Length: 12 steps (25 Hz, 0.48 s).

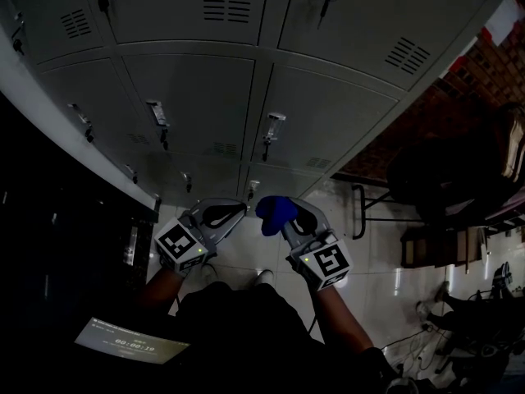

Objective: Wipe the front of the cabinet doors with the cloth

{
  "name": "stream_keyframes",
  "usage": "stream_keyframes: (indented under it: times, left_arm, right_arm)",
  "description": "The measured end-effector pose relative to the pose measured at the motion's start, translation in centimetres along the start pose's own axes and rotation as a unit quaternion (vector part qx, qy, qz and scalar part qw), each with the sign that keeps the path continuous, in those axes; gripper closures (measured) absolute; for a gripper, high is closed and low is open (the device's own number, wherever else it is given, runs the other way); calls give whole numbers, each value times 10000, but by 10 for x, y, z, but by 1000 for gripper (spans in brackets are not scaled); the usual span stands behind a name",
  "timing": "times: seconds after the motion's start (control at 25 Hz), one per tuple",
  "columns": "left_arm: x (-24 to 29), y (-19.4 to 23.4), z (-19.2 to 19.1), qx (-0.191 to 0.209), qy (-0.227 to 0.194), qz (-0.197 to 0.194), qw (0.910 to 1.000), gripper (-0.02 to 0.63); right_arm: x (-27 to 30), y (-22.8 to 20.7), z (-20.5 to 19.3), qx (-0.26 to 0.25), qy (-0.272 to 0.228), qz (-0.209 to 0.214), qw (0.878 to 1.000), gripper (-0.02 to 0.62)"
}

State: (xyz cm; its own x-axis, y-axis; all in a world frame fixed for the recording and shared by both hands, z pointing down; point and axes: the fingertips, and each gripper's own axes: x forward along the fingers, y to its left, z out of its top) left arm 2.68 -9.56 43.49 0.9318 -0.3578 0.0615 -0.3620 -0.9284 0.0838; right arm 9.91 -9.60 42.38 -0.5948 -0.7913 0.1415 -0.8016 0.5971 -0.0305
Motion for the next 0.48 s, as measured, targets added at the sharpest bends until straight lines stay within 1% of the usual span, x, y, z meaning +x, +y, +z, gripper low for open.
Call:
stream_keyframes:
  times: [0.48]
  left_arm:
    - [2, -14, -1, -12, 32, 68, 10000, 604]
  right_arm:
    - [-11, 2, -6, 17, 20, 42, 10000, 526]
